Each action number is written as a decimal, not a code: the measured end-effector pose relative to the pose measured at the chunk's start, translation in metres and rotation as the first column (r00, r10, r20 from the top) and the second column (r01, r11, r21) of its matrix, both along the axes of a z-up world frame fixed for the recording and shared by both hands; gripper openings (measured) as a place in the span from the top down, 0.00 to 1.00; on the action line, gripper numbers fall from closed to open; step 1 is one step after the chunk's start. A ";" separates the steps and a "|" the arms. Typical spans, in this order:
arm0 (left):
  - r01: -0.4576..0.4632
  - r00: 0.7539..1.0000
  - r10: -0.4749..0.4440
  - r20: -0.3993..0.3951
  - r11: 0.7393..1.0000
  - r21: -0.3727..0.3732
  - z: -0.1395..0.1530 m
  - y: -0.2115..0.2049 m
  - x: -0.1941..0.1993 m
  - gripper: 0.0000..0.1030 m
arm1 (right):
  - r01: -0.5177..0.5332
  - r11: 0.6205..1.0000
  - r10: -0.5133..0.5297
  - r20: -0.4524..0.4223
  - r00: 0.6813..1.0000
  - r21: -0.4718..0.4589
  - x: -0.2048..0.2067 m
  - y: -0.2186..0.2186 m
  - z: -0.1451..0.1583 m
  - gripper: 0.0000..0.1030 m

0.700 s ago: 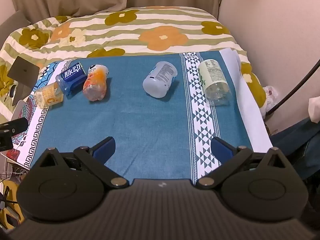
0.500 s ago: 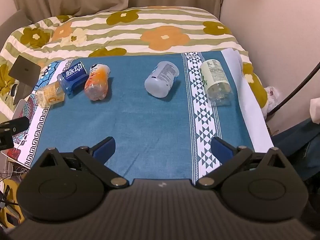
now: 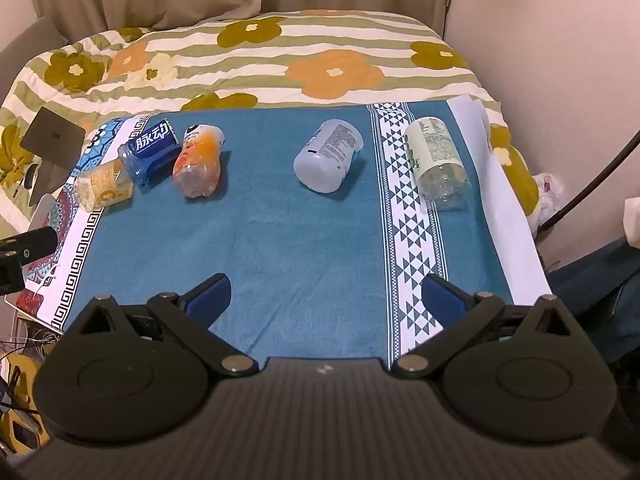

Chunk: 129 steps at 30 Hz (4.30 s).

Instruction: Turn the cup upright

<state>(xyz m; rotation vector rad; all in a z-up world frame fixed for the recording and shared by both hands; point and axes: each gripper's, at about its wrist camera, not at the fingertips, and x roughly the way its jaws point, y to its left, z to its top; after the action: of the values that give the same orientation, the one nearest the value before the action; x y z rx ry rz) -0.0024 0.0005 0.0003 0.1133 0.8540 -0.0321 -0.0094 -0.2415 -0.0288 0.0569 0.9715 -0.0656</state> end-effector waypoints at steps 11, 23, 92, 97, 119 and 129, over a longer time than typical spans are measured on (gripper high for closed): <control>0.000 1.000 0.000 0.001 1.000 -0.005 0.002 0.002 -0.002 0.00 | -0.007 1.000 0.007 -0.002 1.000 0.002 0.000 -0.001 0.000 0.00; 0.002 1.000 -0.002 0.005 1.000 -0.004 0.003 0.001 -0.005 0.00 | -0.006 1.000 0.006 0.001 1.000 0.006 -0.001 -0.002 0.001 0.00; -0.058 0.997 0.054 0.063 0.997 0.060 0.029 0.014 0.030 0.00 | -0.154 0.987 0.155 -0.014 0.988 0.048 0.047 -0.007 0.004 0.00; 0.018 0.999 -0.021 0.036 0.997 0.074 0.022 0.023 0.066 0.00 | -0.154 0.988 0.154 -0.041 0.987 0.008 0.067 0.001 -0.008 0.00; 0.481 0.839 -0.429 -0.334 0.872 0.087 -0.092 0.013 0.240 0.00 | 0.208 0.975 -0.185 -0.241 0.953 0.077 0.134 0.025 -0.076 0.00; 0.566 0.762 -0.501 -0.409 0.823 0.046 -0.125 0.003 0.259 0.10 | 0.304 0.950 -0.269 -0.298 0.916 0.075 0.140 0.024 -0.098 0.00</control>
<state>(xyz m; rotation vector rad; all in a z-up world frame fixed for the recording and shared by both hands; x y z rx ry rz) 0.2568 0.0038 -0.1244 0.5273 1.1934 -0.5438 0.1307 -0.2178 -0.1268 0.3093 1.2504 -0.2932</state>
